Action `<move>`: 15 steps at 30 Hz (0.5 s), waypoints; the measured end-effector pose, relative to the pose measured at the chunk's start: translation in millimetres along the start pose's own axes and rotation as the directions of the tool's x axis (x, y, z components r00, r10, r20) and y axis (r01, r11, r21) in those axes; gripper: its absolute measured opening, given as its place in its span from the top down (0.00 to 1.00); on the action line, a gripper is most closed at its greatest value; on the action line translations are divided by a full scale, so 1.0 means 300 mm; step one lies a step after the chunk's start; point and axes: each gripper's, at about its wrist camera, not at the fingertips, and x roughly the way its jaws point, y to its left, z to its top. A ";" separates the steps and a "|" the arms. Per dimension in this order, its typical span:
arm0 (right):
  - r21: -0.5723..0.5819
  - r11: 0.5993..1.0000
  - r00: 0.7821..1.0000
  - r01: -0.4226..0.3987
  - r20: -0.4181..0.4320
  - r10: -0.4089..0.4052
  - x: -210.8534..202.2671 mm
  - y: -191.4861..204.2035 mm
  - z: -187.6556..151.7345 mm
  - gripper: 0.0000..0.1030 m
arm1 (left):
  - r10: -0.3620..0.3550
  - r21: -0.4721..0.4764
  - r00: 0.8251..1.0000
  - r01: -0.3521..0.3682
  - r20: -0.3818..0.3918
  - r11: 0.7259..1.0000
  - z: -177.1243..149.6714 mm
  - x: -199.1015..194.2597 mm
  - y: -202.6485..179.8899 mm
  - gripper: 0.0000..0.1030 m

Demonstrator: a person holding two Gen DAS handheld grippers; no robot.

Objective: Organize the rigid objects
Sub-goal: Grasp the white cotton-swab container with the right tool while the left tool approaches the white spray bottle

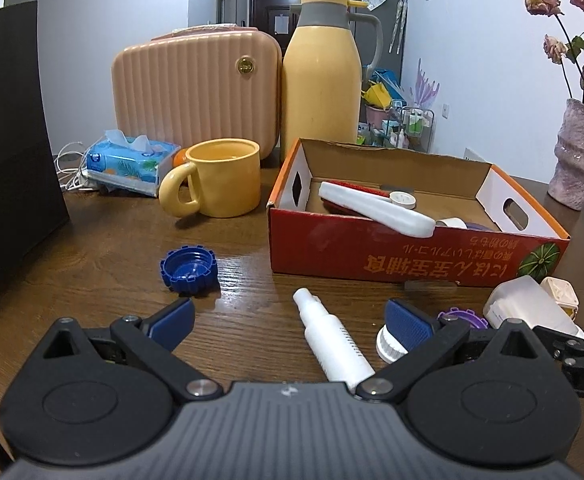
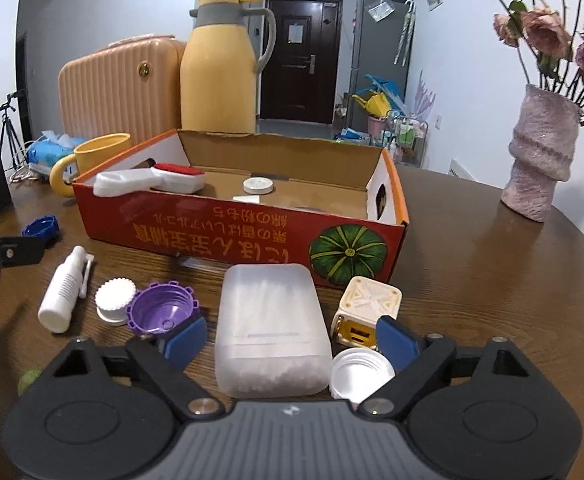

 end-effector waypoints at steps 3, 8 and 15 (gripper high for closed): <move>-0.011 1.000 1.000 -0.021 -0.011 0.021 0.027 -0.003 0.009 0.19 | -0.004 -0.004 1.000 0.004 -0.006 1.000 -0.003 0.006 0.004 0.00; -0.020 0.999 0.999 -0.030 -0.037 0.030 0.078 0.003 0.020 0.22 | -0.008 -0.008 1.000 0.007 -0.019 1.000 -0.003 0.020 0.011 0.00; 0.019 0.998 0.995 -0.065 -0.071 0.066 0.132 0.017 0.005 0.37 | -0.008 -0.010 0.999 0.008 -0.032 1.000 -0.005 0.031 0.013 0.00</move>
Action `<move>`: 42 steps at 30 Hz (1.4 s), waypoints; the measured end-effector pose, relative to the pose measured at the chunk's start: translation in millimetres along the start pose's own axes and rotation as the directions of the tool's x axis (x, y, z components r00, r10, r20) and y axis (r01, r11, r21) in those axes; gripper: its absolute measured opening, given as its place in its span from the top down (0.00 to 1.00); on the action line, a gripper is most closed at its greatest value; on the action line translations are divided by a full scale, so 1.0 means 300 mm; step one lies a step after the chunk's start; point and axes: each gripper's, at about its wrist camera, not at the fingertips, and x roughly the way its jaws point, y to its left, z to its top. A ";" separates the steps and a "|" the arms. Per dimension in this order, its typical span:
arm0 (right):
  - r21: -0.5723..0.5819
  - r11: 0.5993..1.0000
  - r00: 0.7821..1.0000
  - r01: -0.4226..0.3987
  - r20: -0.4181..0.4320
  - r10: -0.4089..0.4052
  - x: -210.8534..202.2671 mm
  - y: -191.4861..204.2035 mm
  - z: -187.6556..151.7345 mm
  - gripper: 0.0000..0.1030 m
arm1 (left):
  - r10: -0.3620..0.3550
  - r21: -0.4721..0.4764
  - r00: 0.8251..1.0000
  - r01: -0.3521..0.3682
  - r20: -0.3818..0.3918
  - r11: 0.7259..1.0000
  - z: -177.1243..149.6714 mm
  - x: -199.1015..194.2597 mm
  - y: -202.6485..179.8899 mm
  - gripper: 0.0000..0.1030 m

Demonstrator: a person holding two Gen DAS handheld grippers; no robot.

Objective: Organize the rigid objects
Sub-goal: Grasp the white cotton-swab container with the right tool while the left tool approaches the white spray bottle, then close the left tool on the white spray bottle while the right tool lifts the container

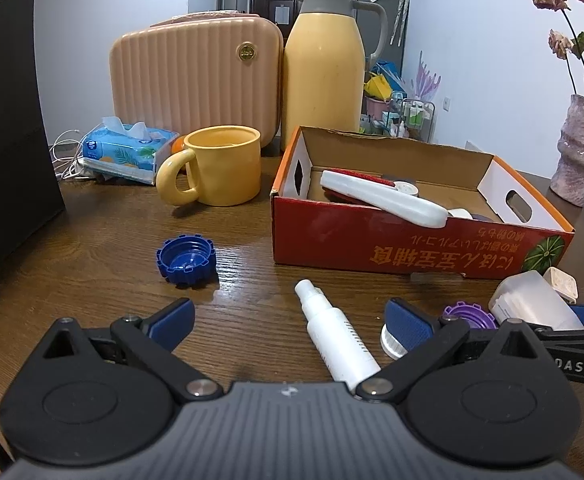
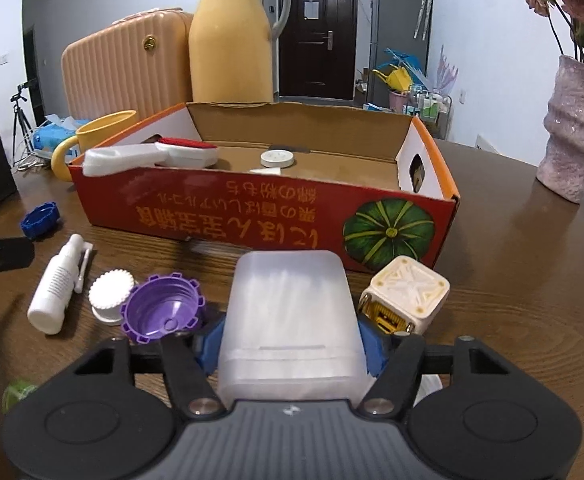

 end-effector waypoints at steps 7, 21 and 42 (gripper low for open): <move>0.027 1.000 1.000 -0.005 0.030 0.004 -0.006 -0.005 -0.013 0.37 | 0.001 0.007 1.000 -0.001 -0.004 1.000 -0.003 0.007 -0.006 0.00; 0.089 0.996 0.978 -0.015 0.210 -0.004 -0.139 -0.032 -0.001 0.37 | 0.009 0.016 1.000 -0.008 -0.017 1.000 -0.010 0.027 -0.016 0.00; 0.084 0.996 0.967 -0.014 0.254 -0.008 -0.181 -0.024 -0.006 0.37 | 0.056 0.107 0.994 -0.047 -0.090 0.993 -0.051 0.123 -0.084 0.24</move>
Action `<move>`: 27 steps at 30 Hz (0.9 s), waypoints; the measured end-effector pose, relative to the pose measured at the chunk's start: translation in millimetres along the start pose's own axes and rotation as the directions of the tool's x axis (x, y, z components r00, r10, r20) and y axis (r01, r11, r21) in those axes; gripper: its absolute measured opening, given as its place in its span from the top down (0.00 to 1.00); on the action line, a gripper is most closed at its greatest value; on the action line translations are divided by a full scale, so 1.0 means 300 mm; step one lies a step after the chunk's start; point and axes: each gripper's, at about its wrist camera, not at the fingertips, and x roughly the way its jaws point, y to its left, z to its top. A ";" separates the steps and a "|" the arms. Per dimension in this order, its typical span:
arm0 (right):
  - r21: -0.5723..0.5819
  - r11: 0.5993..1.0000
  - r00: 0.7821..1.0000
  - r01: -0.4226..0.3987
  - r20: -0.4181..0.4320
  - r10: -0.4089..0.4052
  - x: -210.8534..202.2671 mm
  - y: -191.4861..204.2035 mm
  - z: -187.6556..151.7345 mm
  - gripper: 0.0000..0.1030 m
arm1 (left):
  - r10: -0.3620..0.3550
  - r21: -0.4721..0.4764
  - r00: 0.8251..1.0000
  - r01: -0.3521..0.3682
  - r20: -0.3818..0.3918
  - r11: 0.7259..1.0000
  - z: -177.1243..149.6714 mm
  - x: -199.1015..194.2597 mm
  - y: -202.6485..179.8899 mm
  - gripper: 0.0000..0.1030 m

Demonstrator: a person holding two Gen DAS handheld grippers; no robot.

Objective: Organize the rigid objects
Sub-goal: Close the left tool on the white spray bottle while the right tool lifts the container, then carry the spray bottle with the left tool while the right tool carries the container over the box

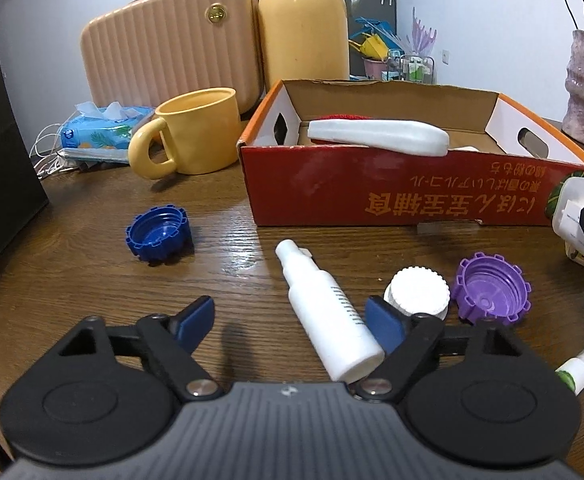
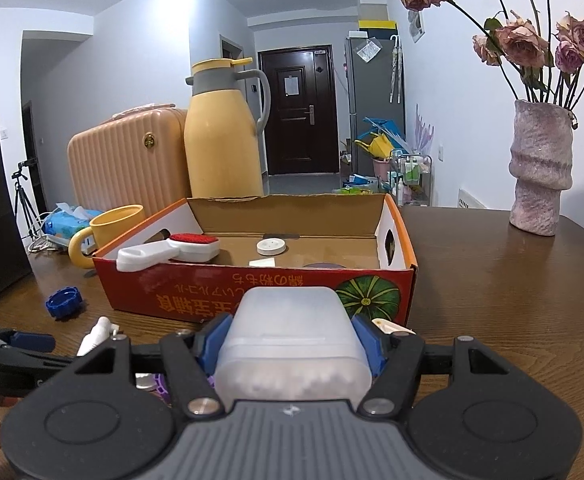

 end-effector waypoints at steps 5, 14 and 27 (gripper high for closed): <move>-0.001 1.000 1.000 0.002 0.000 -0.002 0.000 0.000 0.000 0.37 | -0.026 -0.005 0.999 0.026 -0.027 1.000 -0.002 0.018 0.003 0.52; -0.001 1.000 1.000 -0.001 0.001 0.001 -0.001 0.000 -0.002 0.37 | -0.087 -0.038 0.996 0.086 -0.026 0.996 0.002 0.002 0.024 0.73; 0.000 1.000 1.000 0.000 0.018 0.001 -0.011 -0.002 -0.005 0.37 | -0.094 -0.047 0.993 0.097 0.070 0.994 0.017 -0.070 0.037 0.73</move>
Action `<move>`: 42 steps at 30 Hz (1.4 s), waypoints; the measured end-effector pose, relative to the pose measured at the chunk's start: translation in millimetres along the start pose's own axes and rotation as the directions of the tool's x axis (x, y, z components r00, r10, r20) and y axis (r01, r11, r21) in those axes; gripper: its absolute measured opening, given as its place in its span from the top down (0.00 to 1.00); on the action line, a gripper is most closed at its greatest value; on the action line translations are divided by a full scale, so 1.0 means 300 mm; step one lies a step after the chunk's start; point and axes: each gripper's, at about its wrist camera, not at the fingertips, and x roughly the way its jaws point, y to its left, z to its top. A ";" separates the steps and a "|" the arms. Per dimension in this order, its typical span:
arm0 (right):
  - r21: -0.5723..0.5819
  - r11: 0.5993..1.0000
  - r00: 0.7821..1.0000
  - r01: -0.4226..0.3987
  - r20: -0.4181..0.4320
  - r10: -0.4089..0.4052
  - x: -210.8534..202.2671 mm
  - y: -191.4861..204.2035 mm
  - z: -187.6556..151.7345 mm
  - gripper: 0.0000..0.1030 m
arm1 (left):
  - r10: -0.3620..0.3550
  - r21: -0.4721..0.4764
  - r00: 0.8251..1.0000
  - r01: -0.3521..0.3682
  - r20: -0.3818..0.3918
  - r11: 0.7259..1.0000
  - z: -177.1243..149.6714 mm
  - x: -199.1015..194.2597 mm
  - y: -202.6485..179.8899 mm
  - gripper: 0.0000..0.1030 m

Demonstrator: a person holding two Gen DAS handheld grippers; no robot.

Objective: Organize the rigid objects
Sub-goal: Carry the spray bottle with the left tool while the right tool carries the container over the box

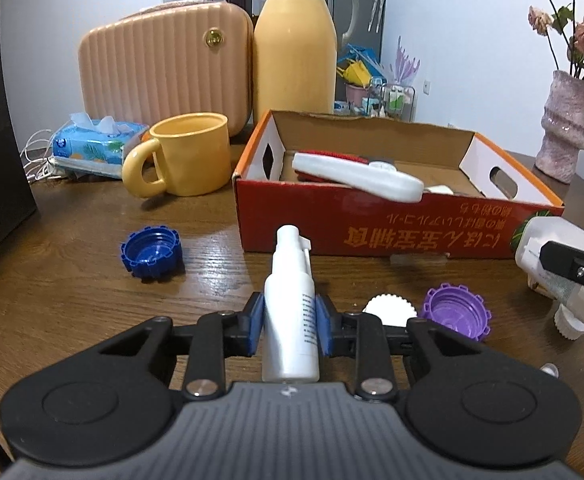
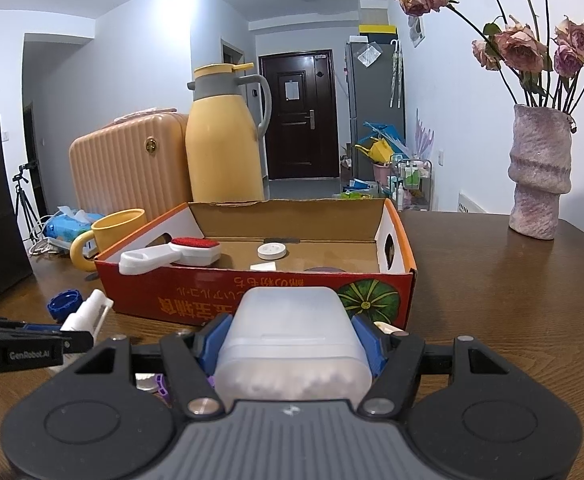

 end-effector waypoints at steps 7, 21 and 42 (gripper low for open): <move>0.006 1.000 1.000 0.006 0.019 -0.006 -0.016 -0.003 0.009 0.37 | -0.019 -0.027 0.999 0.020 0.037 0.999 0.019 -0.040 0.019 0.73; 0.003 1.000 0.998 0.023 0.063 -0.023 -0.038 0.002 0.055 0.37 | -0.032 -0.030 0.994 0.035 0.104 0.999 0.069 -0.105 0.024 0.73; -0.017 0.999 0.992 0.049 0.116 -0.047 0.004 0.024 0.167 0.37 | -0.088 -0.014 0.977 0.093 0.193 0.996 0.221 -0.136 -0.055 0.73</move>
